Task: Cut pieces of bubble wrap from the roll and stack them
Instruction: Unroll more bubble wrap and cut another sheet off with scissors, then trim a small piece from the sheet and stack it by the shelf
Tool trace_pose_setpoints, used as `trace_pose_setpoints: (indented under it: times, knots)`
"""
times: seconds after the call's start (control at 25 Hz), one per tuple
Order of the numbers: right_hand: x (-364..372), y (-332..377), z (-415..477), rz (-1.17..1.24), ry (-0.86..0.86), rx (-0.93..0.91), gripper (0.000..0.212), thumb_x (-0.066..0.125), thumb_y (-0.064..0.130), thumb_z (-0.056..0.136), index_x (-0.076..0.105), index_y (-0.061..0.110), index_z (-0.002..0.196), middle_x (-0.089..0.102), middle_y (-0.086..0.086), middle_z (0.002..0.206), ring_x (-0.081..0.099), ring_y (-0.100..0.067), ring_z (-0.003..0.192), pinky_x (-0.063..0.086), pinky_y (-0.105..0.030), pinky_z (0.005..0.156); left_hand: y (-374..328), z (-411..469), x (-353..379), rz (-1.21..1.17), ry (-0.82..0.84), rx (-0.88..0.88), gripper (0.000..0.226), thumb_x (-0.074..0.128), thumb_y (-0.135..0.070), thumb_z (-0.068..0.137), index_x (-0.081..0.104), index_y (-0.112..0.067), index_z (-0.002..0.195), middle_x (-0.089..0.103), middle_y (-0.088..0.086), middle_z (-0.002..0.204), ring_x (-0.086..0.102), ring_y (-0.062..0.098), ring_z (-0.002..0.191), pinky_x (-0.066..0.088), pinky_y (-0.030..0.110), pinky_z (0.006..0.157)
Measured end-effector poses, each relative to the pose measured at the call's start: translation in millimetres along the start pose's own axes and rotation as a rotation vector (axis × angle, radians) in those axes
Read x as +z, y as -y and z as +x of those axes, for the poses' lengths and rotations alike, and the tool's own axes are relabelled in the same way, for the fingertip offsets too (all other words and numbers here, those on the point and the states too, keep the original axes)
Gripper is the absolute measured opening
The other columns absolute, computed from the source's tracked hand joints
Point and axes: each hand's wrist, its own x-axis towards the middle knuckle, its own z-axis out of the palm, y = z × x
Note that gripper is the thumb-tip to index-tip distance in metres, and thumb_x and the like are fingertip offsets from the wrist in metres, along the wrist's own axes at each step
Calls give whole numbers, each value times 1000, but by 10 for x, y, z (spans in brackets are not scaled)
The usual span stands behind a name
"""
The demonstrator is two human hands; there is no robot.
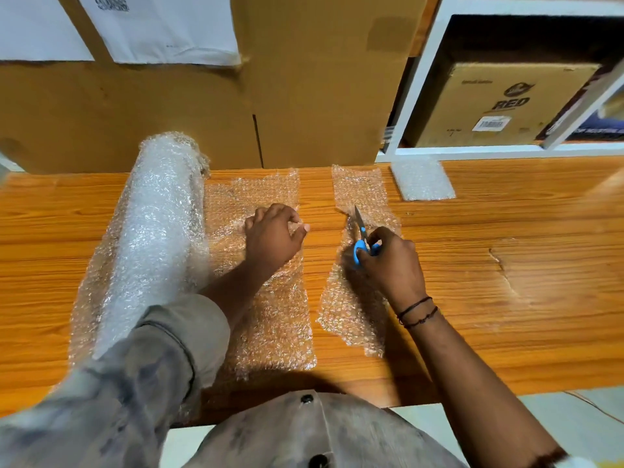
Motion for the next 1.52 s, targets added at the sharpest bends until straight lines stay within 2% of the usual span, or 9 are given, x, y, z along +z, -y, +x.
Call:
trace_pose_setpoints:
  times: [0.08,0.32,0.48,0.72,0.88,1.16,1.28,1.44,1.52]
  knots:
    - [-125,-162,-35,-2,-44,4,18,75,28,88,67,12,94,73,-13,85,68,-36,78,55,-42,65,-237,-78,-35,-5,58,34,36,60,-55,95,63,-31,122,59,-8,136,50,23,128,29,41,99]
    - [-395,-508,-127,83,-92,17,18,76,32,90,70,15,89,75,-8,82,68,-29,73,45,-30,61,-653,-618,18,-4,355,512,45,60,-53,96,54,-46,140,34,-10,163,25,22,148,21,49,110]
    - [-487,-753,-145,-15,-76,14,22,73,36,91,68,14,92,73,-10,80,68,-36,74,53,-39,60,-629,-870,159,38,292,410,46,54,-61,91,60,-46,134,43,-8,159,33,28,146,24,56,111]
    - [-616,-867,-158,-208,13,-5,24,66,37,93,71,15,98,74,-13,86,70,-38,79,54,-39,60,-814,-1243,273,146,54,227,49,69,-59,80,67,-39,124,53,-6,149,44,27,137,32,49,105]
    - [-648,-723,-117,-476,84,-46,29,55,30,99,75,10,98,72,-16,90,70,-39,82,39,-33,58,-911,-1308,276,131,88,130,51,67,-64,78,65,-38,122,49,-6,148,39,26,140,33,50,109]
    - [-614,-668,-313,-588,191,-30,28,51,27,104,67,10,120,66,-12,111,68,-35,99,40,-33,63,-891,-1350,207,61,121,187,49,71,-66,75,65,-39,114,44,-8,151,30,23,144,26,48,108]
    - [-592,-760,-376,-596,155,-45,25,54,19,100,70,4,112,60,-14,110,60,-36,105,40,-36,63,-840,-1355,169,54,162,236,55,67,-70,78,63,-41,124,42,-10,155,28,23,146,25,50,111]
    - [-588,-836,-494,-422,-27,-312,17,67,9,87,72,4,103,61,-15,103,57,-39,95,49,-43,66,-716,-1337,132,53,216,280,66,58,-76,82,55,-45,139,37,-13,161,26,26,147,24,54,112]
    - [-559,-854,-556,-303,52,-519,24,67,17,90,73,12,112,64,-9,110,57,-34,101,52,-45,77,-689,-1309,116,61,244,284,69,56,-78,82,52,-46,143,33,-15,163,23,25,148,20,52,112]
